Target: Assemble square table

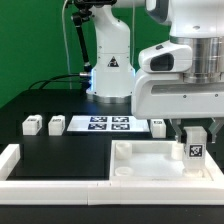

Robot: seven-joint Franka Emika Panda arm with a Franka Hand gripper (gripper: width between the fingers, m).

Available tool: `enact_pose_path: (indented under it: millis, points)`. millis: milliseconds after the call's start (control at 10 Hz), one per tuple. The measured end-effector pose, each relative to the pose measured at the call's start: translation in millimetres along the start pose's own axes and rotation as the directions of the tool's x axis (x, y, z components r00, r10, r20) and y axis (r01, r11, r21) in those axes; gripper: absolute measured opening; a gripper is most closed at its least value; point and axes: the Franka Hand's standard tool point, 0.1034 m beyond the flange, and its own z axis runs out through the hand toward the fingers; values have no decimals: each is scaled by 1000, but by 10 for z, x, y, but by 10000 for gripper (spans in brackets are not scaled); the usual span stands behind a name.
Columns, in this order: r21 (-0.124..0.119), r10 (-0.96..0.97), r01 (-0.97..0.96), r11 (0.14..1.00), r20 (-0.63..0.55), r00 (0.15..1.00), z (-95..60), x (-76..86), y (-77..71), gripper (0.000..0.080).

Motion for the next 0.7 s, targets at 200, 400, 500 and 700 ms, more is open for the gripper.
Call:
enact_pose_path:
  millis: [200, 400, 500, 700]
  points:
    - [21, 217, -216, 976, -24, 976, 15, 4, -21, 291]
    - [39, 436, -435, 900, -13, 900, 17, 10, -21, 291]
    - [49, 536, -536, 843, 1, 844, 17, 13, -12, 291]
    - [70, 708, -709, 702, 43, 705, 18, 21, 16, 291]
